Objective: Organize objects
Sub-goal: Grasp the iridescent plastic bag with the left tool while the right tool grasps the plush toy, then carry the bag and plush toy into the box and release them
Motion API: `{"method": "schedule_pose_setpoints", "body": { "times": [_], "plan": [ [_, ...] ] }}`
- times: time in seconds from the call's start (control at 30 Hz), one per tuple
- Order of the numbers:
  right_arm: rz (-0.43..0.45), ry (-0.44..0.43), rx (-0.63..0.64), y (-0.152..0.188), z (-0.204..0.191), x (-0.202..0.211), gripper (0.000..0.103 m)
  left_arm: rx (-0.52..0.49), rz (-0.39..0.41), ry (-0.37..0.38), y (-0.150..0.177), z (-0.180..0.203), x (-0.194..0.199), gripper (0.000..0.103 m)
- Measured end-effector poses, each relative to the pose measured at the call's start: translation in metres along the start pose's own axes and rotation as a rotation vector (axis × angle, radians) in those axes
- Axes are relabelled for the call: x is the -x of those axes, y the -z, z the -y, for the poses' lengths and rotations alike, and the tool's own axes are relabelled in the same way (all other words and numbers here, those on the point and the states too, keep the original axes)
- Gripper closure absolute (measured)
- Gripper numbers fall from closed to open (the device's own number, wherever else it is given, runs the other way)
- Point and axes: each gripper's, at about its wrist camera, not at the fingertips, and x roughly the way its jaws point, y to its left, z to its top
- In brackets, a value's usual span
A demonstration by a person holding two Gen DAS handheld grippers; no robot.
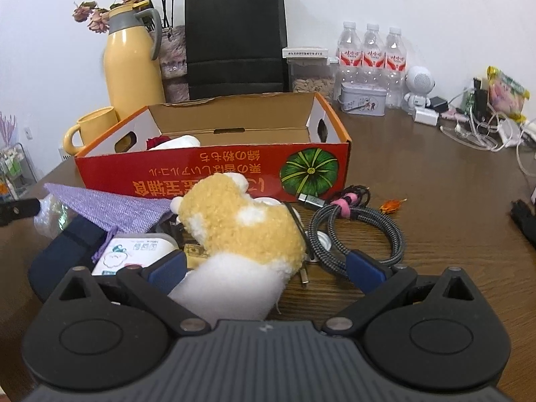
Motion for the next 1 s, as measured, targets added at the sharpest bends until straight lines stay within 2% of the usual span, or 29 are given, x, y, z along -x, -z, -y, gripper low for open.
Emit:
{"method": "schedule_pose_setpoints", "body": {
  "times": [0.07,0.17,0.2,0.27,0.33,0.47,0.67,1.0],
  "plan": [
    [-0.01,-0.018,-0.024,0.0,0.0,-0.003,0.0,0.008,-0.009,0.003,-0.001,0.004,-0.006,0.0],
    [-0.02,-0.033,-0.041,0.0,-0.002,-0.006,0.019,0.02,-0.017,0.002,-0.003,0.008,-0.014,0.0],
    [-0.027,-0.041,-0.048,0.0,-0.002,-0.008,0.031,0.024,-0.017,0.004,-0.003,0.009,-0.016,0.0],
    [-0.04,-0.051,-0.059,0.001,-0.002,-0.009,0.036,0.039,-0.021,0.007,-0.004,0.01,-0.02,0.001],
    [-0.031,-0.051,-0.063,0.001,-0.001,-0.008,0.043,0.055,-0.025,0.013,-0.004,0.011,-0.024,0.009],
    [-0.017,-0.075,-0.098,-0.001,0.005,-0.002,0.051,0.076,-0.067,0.046,-0.004,0.012,-0.031,0.061],
    [-0.001,-0.128,-0.168,-0.005,0.014,0.008,0.053,0.07,-0.036,0.043,-0.004,0.012,-0.02,0.064],
    [0.051,-0.154,-0.164,-0.01,0.014,0.025,0.053,0.045,0.003,0.011,-0.002,0.006,0.005,0.065]
  ]
}}
